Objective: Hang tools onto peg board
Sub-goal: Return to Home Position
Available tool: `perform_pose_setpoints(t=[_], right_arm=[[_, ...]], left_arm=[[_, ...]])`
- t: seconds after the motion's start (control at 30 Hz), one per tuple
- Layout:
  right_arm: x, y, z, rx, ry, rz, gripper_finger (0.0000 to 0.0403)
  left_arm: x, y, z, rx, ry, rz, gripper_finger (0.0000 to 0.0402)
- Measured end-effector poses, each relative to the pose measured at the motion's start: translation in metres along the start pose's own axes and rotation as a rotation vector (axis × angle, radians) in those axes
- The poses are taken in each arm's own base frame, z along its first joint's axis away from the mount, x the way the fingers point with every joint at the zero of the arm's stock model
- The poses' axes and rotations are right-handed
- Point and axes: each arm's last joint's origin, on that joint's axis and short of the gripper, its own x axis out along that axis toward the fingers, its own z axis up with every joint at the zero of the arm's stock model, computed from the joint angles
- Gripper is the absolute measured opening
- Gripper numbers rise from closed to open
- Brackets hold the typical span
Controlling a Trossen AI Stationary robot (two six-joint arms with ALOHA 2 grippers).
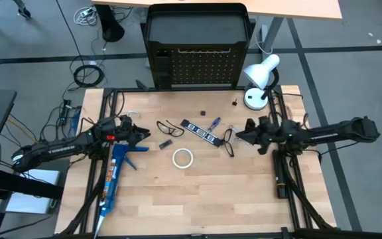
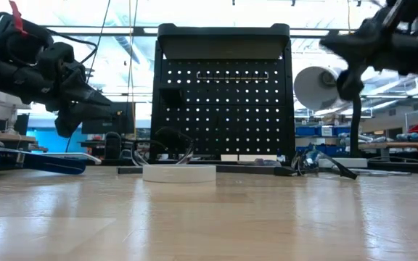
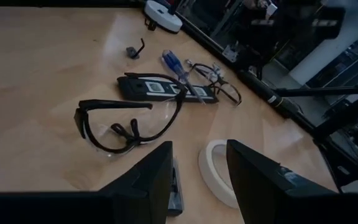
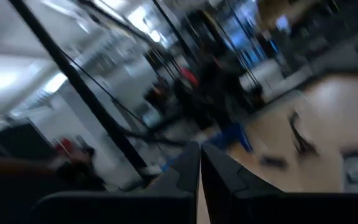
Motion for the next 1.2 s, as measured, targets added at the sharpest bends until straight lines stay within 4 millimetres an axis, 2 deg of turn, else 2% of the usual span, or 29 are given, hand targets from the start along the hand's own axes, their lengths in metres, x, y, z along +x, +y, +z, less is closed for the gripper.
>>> perform_pose_setpoints(t=[0.2, 0.37, 0.63, 0.93, 1.2], right_arm=[[-0.014, 0.015, 0.019, -0.019, -0.154, 0.111, 0.0027], [-0.023, 0.02, 0.024, -0.024, -0.199, 0.144, 0.0024], [-0.027, 0.014, 0.015, -0.011, -0.089, 0.062, 0.0026], [-0.039, -0.007, -0.009, 0.02, 0.153, -0.163, 0.0023], [-0.044, -0.003, 0.005, -0.006, -0.014, -0.141, 0.0027]], left_arm=[[-0.004, -0.003, 0.004, 0.013, -0.052, -0.032, 0.0156], [-0.014, -0.009, 0.009, 0.034, -0.135, -0.084, 0.0156], [-0.025, -0.014, 0.013, 0.059, -0.237, -0.146, 0.0156], [-0.026, -0.015, 0.014, 0.062, -0.246, -0.154, 0.0156], [-0.026, -0.015, 0.014, 0.062, -0.248, -0.155, 0.0156]])
